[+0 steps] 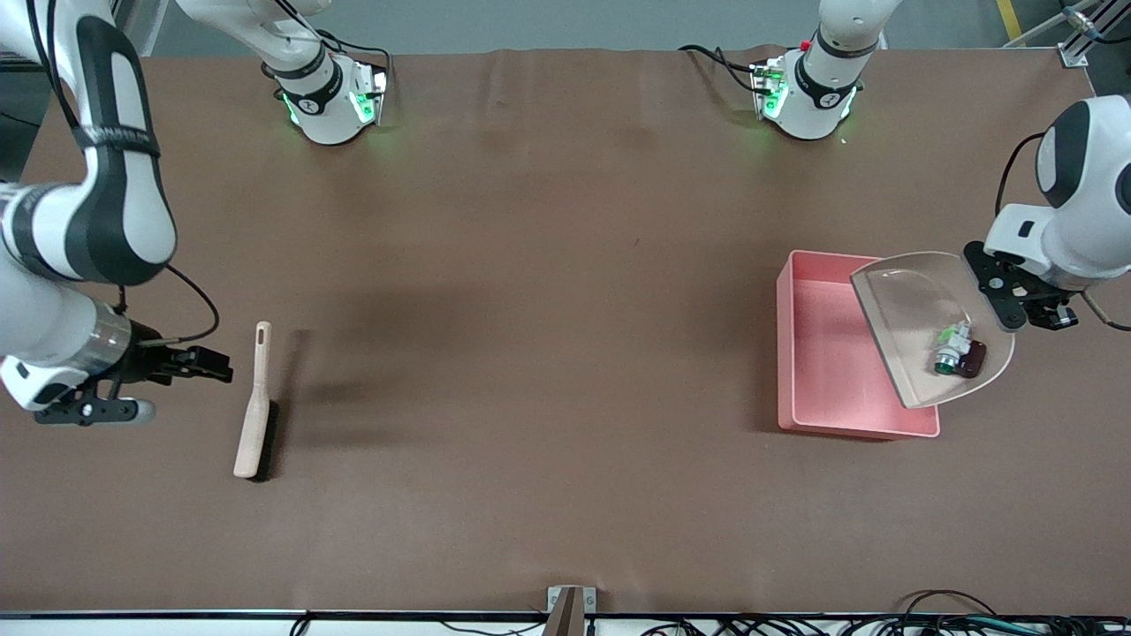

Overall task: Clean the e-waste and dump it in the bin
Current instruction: 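Release the brush on the table and raise the right gripper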

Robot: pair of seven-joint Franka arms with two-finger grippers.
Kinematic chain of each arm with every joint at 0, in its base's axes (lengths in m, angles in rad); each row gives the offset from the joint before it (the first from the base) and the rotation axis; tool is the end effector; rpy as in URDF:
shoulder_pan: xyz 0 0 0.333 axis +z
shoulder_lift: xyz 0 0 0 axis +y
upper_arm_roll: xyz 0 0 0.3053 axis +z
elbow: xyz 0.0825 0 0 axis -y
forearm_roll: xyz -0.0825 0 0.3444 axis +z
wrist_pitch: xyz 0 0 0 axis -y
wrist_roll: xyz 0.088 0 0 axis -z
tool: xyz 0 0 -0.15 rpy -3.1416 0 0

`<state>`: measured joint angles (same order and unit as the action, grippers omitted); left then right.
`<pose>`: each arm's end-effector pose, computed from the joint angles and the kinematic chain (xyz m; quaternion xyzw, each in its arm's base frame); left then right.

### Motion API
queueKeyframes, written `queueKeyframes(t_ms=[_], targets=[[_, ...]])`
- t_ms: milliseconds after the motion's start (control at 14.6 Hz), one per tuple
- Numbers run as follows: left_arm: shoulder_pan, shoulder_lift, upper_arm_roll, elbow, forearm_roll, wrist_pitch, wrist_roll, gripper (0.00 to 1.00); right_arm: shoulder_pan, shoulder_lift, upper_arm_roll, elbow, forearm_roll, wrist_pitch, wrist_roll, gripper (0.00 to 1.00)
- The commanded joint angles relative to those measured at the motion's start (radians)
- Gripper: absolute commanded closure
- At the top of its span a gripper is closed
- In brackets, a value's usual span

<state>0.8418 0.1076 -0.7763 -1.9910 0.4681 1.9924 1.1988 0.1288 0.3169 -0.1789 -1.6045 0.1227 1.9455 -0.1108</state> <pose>0.5247 0.0859 0.3891 -0.7711 0.6124 0.1278 0.1185 0.6170 -0.0080 0.4116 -0.9994 -0.0135 -0.0172 0.0284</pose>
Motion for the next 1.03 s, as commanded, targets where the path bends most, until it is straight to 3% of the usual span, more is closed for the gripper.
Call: queueKeyframes(t_ms=[0, 274, 479, 684, 958], targets=[[-0.001, -0.029, -0.003, -0.054, 0.053, 0.037, -0.010, 0.99, 0.005, -0.099, 0.004, -0.025, -0.026, -0.060, -0.007, 0.00], [-0.004, -0.028, -0.012, -0.084, 0.098, 0.039, -0.024, 0.99, -0.003, -0.214, 0.006, -0.025, -0.026, -0.181, 0.006, 0.00], [-0.007, -0.014, -0.046, -0.094, 0.150, 0.045, -0.027, 0.99, -0.041, -0.289, 0.024, -0.031, -0.032, -0.198, 0.005, 0.00], [-0.007, -0.014, -0.046, -0.120, 0.223, 0.046, -0.041, 0.99, -0.122, -0.346, 0.116, -0.031, -0.046, -0.249, 0.022, 0.00], [-0.007, -0.008, -0.046, -0.136, 0.291, 0.046, -0.048, 0.99, -0.201, -0.409, 0.240, -0.031, -0.162, -0.345, 0.077, 0.00]])
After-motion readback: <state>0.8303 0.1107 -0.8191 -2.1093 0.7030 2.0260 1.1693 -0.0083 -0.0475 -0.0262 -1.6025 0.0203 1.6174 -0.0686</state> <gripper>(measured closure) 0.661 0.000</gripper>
